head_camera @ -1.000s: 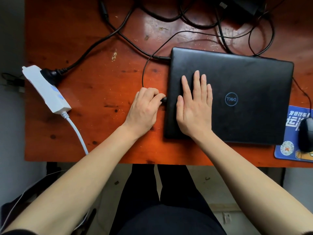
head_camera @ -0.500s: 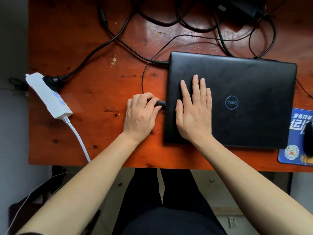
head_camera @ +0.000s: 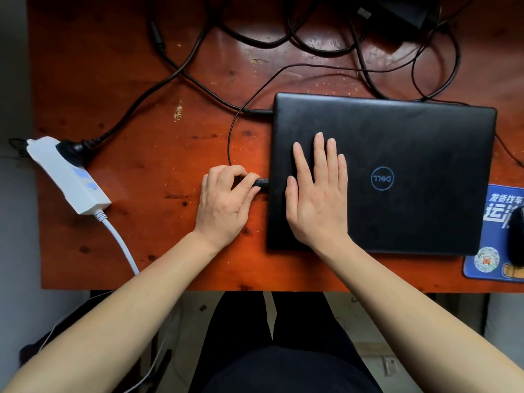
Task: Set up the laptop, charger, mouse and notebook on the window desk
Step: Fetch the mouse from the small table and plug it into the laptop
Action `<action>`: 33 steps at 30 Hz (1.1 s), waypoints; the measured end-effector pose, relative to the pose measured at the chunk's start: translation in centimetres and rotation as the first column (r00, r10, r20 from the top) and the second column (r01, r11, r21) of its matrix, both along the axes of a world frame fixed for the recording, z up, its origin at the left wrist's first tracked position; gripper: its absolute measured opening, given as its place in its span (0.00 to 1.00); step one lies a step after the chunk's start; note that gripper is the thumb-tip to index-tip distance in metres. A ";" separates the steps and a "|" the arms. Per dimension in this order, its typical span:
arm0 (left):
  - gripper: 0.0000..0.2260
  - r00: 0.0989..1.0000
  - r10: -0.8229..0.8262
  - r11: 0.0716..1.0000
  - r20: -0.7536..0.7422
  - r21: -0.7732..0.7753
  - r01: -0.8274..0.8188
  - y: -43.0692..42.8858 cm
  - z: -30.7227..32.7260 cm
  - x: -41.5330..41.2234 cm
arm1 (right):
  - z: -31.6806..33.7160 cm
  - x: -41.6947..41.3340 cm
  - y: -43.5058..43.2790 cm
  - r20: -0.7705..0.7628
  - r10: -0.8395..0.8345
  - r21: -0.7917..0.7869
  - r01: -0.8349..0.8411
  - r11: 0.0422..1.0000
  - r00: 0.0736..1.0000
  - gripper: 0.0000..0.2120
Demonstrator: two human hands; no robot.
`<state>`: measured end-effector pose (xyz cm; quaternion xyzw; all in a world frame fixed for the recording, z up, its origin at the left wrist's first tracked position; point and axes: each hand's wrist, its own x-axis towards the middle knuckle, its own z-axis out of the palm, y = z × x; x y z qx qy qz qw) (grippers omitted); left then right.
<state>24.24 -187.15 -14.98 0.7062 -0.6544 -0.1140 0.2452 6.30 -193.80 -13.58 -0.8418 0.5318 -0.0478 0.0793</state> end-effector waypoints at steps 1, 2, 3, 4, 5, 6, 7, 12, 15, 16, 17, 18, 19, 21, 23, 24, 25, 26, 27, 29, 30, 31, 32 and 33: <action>0.09 1.000 -0.001 1.000 0.002 -0.002 0.001 0.2 0.0 0.0 | 0.1 0.0 0.2 0.001 0.000 0.003 0.000 1.000 1.000 0.28; 0.09 1.000 0.002 1.000 0.001 -0.004 -0.002 0.1 0.0 0.0 | 0.0 0.0 0.1 0.003 -0.001 0.005 0.001 1.000 1.000 0.28; 0.09 1.000 0.009 1.000 0.001 -0.004 -0.009 0.0 -0.1 0.0 | 0.0 0.0 0.0 0.006 -0.003 0.008 0.003 1.000 1.000 0.28; 0.09 1.000 0.015 1.000 0.005 0.000 -0.015 0.0 -0.1 0.0 | 0.0 0.1 0.0 0.009 -0.003 0.011 0.003 1.000 1.000 0.28; 0.10 1.000 0.015 1.000 0.009 0.005 -0.015 0.1 -0.1 0.0 | 0.1 0.1 0.0 0.011 -0.002 0.014 0.002 1.000 1.000 0.27; 0.10 1.000 0.011 1.000 0.012 0.005 -0.011 0.1 -0.1 -0.1 | 0.1 0.0 0.1 0.012 -0.005 0.014 0.004 1.000 1.000 0.27; 0.10 1.000 0.005 1.000 0.013 0.003 -0.005 0.2 -0.2 -0.1 | 0.1 0.0 0.1 0.015 -0.007 0.016 0.007 1.000 1.000 0.27; 0.10 1.000 -0.011 1.000 0.012 0.004 0.011 0.0 -0.4 0.1 | 0.1 0.1 0.0 0.015 -0.010 0.022 0.010 1.000 1.000 0.28; 0.12 0.999 0.023 0.999 -0.046 0.032 -0.022 0.1 -0.2 -0.2 | 0.2 0.1 0.1 0.015 -0.004 0.030 0.004 1.000 1.000 0.28; 0.14 0.998 0.025 0.999 -0.062 0.041 -0.023 0.0 -0.1 -0.2 | 0.2 0.1 0.0 0.011 -0.003 0.024 0.003 1.000 1.000 0.28; 0.16 0.997 0.026 0.998 -0.072 0.051 -0.022 0.0 -0.1 -0.2 | 0.1 0.1 0.0 0.006 -0.003 0.021 0.003 1.000 1.000 0.28; 0.18 0.996 0.030 0.998 -0.080 0.056 -0.026 0.0 -0.2 -0.2 | 0.0 0.1 0.0 0.005 -0.004 0.016 0.004 1.000 1.000 0.28; 0.19 0.996 0.037 0.998 -0.084 0.051 -0.033 0.0 -0.1 -0.2 | -0.1 0.1 0.0 0.008 -0.005 0.006 0.005 1.000 1.000 0.28; 0.19 0.995 0.053 0.997 -0.083 0.055 -0.048 0.0 0.0 -0.4 | -0.4 0.1 0.1 0.011 0.000 -0.004 0.000 1.000 1.000 0.28; 0.20 0.995 0.073 0.995 -0.068 0.074 -0.068 0.0 0.5 -0.6 | -0.5 0.1 0.1 0.012 -0.004 -0.008 0.004 1.000 1.000 0.28; 0.20 0.995 0.082 0.992 -0.058 0.099 -0.076 -0.1 1.1 -0.7 | -0.3 0.2 0.0 0.009 -0.009 -0.002 0.009 1.000 1.000 0.28; 0.20 0.995 0.088 0.988 -0.046 0.129 -0.081 -0.2 1.6 -0.8 | -0.1 0.2 0.0 0.002 -0.012 0.020 0.012 1.000 1.000 0.28; 0.20 0.995 0.095 0.983 -0.032 0.157 -0.089 -0.3 2.6 -0.9 | 0.4 0.3 0.0 -0.004 -0.013 0.042 0.013 0.999 1.000 0.28; 0.20 0.994 0.110 0.977 -0.015 0.186 -0.105 -0.6 3.9 -0.8 | 1.2 0.5 0.0 -0.010 -0.007 0.062 0.007 0.998 1.000 0.28; 0.21 0.986 0.163 0.951 0.020 0.262 -0.163 -1.2 5.4 -0.5 | 1.9 0.4 -0.1 -0.017 -0.013 0.121 0.015 0.993 1.000 0.27; 0.22 0.981 0.182 0.945 0.063 0.265 -0.193 -1.3 7.0 0.3 | 3.0 0.6 -0.2 -0.001 -0.017 0.120 0.017 0.993 1.000 0.27; 0.22 0.976 0.192 0.943 0.108 0.256 -0.213 -1.4 8.4 1.2 | 4.0 0.8 -0.6 0.026 -0.027 0.117 0.024 0.993 0.999 0.26; 0.23 0.969 0.194 0.948 0.152 0.226 -0.226 -1.7 9.9 2.4 | 5.2 1.3 -1.3 0.062 -0.034 0.101 0.028 0.994 0.997 0.26; 0.24 0.959 0.195 0.955 0.205 0.183 -0.233 -1.8 12.1 3.9 | 7.1 2.1 -2.1 0.103 -0.020 0.067 0.013 0.998 0.994 0.26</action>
